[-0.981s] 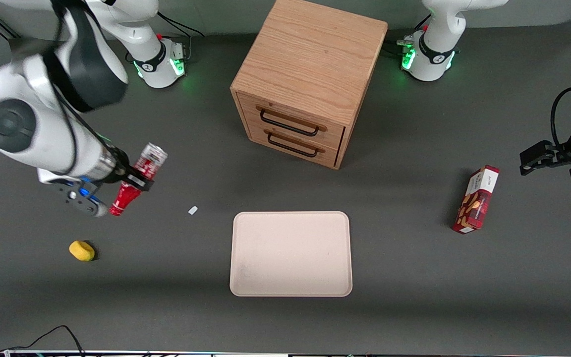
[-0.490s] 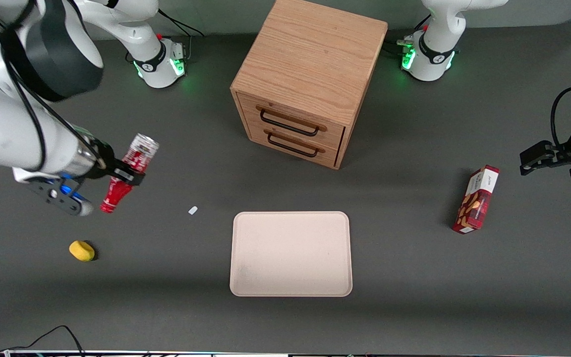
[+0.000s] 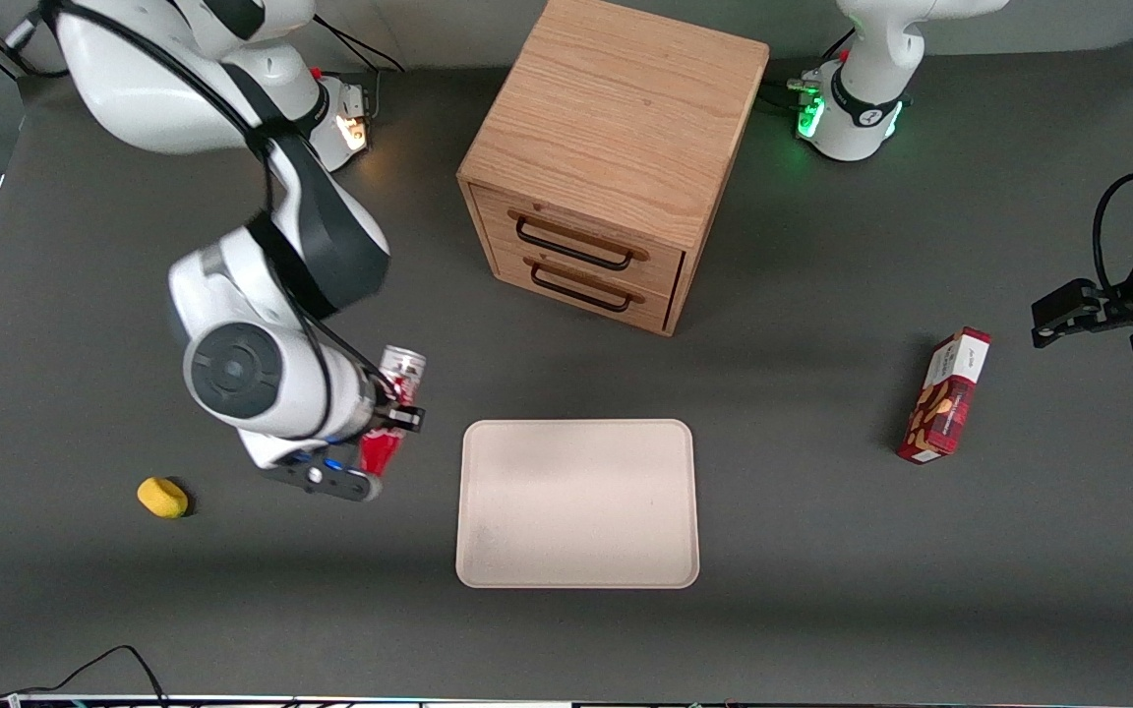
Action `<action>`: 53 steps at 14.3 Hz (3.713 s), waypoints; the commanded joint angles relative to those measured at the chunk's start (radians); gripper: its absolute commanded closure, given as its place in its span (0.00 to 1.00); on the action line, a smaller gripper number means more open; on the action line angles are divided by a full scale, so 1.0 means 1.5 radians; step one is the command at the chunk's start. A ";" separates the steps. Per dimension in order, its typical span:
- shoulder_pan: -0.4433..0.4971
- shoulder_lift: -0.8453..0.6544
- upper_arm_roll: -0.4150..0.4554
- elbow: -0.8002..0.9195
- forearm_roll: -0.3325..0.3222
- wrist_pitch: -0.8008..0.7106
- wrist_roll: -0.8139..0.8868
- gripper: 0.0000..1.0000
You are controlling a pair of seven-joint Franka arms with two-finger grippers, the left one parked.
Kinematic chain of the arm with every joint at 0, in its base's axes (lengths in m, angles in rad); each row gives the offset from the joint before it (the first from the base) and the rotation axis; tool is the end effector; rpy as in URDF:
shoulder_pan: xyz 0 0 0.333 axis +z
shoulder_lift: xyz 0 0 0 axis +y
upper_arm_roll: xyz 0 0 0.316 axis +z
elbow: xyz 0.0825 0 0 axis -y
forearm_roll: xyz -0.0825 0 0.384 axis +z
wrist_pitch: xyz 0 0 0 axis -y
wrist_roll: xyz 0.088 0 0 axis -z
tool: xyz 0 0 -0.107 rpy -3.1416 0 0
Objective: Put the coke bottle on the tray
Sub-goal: 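Carry the bottle over the cream tray with the right gripper, then lower the bottle onto the tray and open the right gripper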
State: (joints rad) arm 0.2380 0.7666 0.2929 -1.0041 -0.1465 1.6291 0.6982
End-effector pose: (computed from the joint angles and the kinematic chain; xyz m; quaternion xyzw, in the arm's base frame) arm 0.6805 0.2977 0.4024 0.9920 -0.1081 -0.0643 0.0084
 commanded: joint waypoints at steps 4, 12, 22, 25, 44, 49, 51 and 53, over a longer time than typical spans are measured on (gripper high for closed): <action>0.038 0.125 -0.041 0.051 -0.006 0.144 -0.179 1.00; 0.103 0.204 -0.100 0.050 -0.007 0.276 -0.173 1.00; 0.105 0.230 -0.110 0.049 -0.007 0.327 -0.171 0.89; 0.105 0.230 -0.111 0.047 -0.007 0.327 -0.171 0.00; 0.105 0.218 -0.111 0.045 -0.004 0.314 -0.170 0.00; 0.105 0.193 -0.106 0.045 0.002 0.250 -0.140 0.00; 0.105 0.182 -0.104 0.045 0.003 0.244 -0.139 0.00; 0.104 0.168 -0.102 0.045 0.004 0.192 -0.136 0.00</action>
State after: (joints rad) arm 0.3859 1.0515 0.1420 -0.9370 -0.1485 1.9883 0.4664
